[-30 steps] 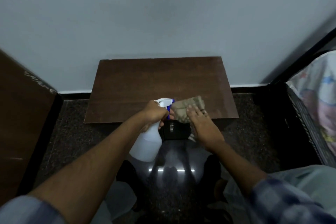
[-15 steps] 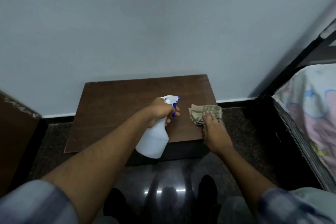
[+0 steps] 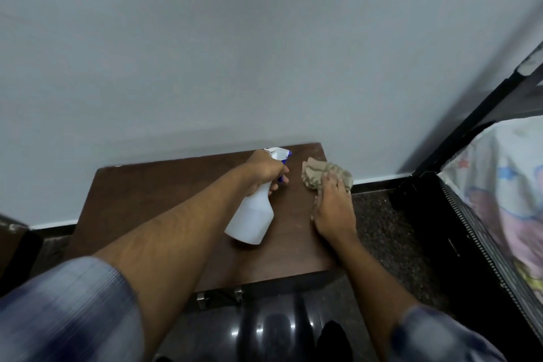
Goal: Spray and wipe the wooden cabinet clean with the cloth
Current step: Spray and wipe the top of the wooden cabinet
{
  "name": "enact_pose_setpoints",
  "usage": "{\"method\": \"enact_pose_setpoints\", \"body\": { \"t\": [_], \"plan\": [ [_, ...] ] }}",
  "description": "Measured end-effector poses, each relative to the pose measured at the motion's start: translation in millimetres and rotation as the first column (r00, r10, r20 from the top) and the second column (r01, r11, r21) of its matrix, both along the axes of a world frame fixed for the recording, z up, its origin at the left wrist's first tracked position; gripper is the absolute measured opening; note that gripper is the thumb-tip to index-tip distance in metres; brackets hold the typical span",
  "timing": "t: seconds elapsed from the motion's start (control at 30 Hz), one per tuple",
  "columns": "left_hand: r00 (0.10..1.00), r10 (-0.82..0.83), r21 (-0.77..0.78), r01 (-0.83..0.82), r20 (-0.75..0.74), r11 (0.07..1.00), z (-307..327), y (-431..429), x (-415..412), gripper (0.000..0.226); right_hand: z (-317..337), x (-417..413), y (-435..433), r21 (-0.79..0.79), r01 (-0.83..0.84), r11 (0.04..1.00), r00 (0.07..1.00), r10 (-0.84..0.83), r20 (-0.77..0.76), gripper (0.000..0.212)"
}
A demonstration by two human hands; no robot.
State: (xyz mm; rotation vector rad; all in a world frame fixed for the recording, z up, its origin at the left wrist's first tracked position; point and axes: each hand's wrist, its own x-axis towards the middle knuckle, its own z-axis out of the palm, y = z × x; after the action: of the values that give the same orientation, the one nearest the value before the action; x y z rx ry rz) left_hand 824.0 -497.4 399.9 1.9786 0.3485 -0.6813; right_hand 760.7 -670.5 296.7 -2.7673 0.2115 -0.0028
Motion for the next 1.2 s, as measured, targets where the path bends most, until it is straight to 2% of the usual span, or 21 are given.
{"method": "enact_pose_setpoints", "body": {
  "t": [0.03, 0.17, 0.27, 0.3, 0.33, 0.4, 0.47, 0.5, 0.6, 0.63, 0.67, 0.73, 0.77, 0.83, 0.87, 0.9, 0.97, 1.03, 1.07, 1.17, 1.2],
  "plan": [
    [1.000, 0.007, -0.001, -0.007, -0.005, 1.000, -1.4, 3.0, 1.3, 0.025, 0.0, 8.4, 6.9, -0.012, -0.005, 1.000, 1.000, 0.005, -0.001, 0.060],
    [0.999, 0.034, -0.034, -0.034, -0.023, 0.999, -3.9, 16.8, 7.6, 0.026, -11.2, -7.9, 4.1, -0.116, -0.278, 0.954, 0.960, 0.278, -0.018, 0.063],
    [0.999, 0.009, -0.029, -0.009, -0.032, 1.000, -6.7, 22.2, 6.7, 0.025, -3.5, 48.7, 0.3, -0.118, -0.177, 0.977, 0.984, 0.176, -0.021, 0.060],
    [0.999, 0.008, -0.027, -0.009, -0.032, 1.000, -6.2, 23.2, 5.5, 0.025, 3.4, 66.8, 7.2, -0.112, -0.170, 0.979, 0.983, 0.162, -0.082, 0.059],
    [0.999, 0.016, -0.034, -0.017, -0.031, 0.999, -4.8, 24.6, 3.8, 0.025, 3.5, 72.9, 15.3, -0.148, -0.209, 0.967, 0.976, 0.197, -0.092, 0.059],
    [0.998, 0.048, -0.071, -0.050, -0.032, 0.996, -2.3, 29.4, 2.8, 0.025, -5.1, 60.6, 21.1, -0.213, -0.388, 0.897, 0.922, 0.380, -0.080, 0.059],
    [0.997, 0.061, -0.109, -0.066, -0.046, 0.992, -1.4, 35.2, 3.0, 0.026, -10.3, 39.4, 3.8, -0.222, -0.454, 0.863, 0.891, 0.442, -0.101, 0.060],
    [0.997, 0.052, -0.116, -0.058, -0.051, 0.992, -2.5, 37.4, 2.9, 0.030, -8.2, 43.1, -1.4, -0.225, -0.412, 0.883, 0.911, 0.399, -0.104, 0.061],
    [0.998, 0.027, -0.097, -0.032, -0.055, 0.995, -6.4, 35.9, -1.7, 0.035, 5.0, 83.0, 16.1, -0.165, -0.144, 0.976, 0.984, 0.122, -0.133, 0.061],
    [0.998, 0.033, -0.093, -0.038, -0.053, 0.995, -6.8, 33.9, -3.7, 0.035, 4.3, 81.7, 26.7, -0.197, -0.164, 0.967, 0.983, 0.144, -0.113, 0.061],
    [0.998, 0.045, -0.096, -0.049, -0.048, 0.994, -6.5, 31.8, -5.6, 0.034, -1.6, 72.0, 34.6, -0.236, -0.259, 0.937, 0.966, 0.249, -0.071, 0.061],
    [0.996, 0.073, -0.114, -0.078, -0.047, 0.990, -5.0, 29.4, -7.0, 0.031, -11.4, 43.6, 24.3, -0.227, -0.451, 0.863, 0.892, 0.443, -0.086, 0.060],
    [0.996, 0.070, -0.124, -0.077, -0.056, 0.989, -4.5, 28.6, -7.8, 0.030, -7.3, 41.8, 11.1, -0.213, -0.473, 0.855, 0.881, 0.464, -0.095, 0.060],
    [0.997, 0.022, -0.130, -0.030, -0.068, 0.991, -4.0, 25.9, -10.1, 0.035, 1.4, 65.6, -2.4, -0.169, -0.295, 0.940, 0.955, 0.287, -0.074, 0.060],
    [0.998, 0.005, -0.126, -0.013, -0.065, 0.992, -2.5, 23.1, -10.7, 0.036, 8.5, 75.9, 1.9, -0.146, -0.179, 0.973, 0.979, 0.162, -0.123, 0.061],
    [0.998, 0.006, -0.124, -0.013, -0.058, 0.992, -0.8, 20.8, -11.3, 0.037, 13.8, 74.3, 13.0, -0.152, -0.133, 0.979, 0.982, 0.109, -0.155, 0.061],
    [0.998, 0.037, -0.134, -0.043, -0.047, 0.990, 1.3, 16.7, -12.0, 0.037, 1.3, 45.1, 32.2, -0.204, -0.255, 0.945, 0.967, 0.247, -0.060, 0.060],
    [0.998, 0.059, -0.146, -0.063, -0.033, 0.987, 3.8, 15.3, -10.7, 0.037, -7.4, 9.3, 25.4, -0.171, -0.401, 0.900, 0.916, 0.400, -0.040, 0.059],
    [0.998, 0.060, -0.146, -0.064, -0.030, 0.987, 4.0, 14.6, -11.2, 0.038, -4.2, 11.8, 14.8, -0.154, -0.402, 0.902, 0.915, 0.403, -0.029, 0.060],
    [0.999, 0.034, -0.128, -0.037, -0.028, 0.991, 2.3, 9.6, -17.6, 0.036, 8.5, 49.5, 10.6, -0.184, -0.175, 0.967, 0.980, 0.153, -0.125, 0.064],
    [0.999, 0.037, -0.134, -0.041, -0.027, 0.990, 2.3, 9.0, -22.5, 0.035, 11.5, 48.6, 19.0, -0.202, -0.177, 0.963, 0.977, 0.149, -0.150, 0.064]
  ]
}}
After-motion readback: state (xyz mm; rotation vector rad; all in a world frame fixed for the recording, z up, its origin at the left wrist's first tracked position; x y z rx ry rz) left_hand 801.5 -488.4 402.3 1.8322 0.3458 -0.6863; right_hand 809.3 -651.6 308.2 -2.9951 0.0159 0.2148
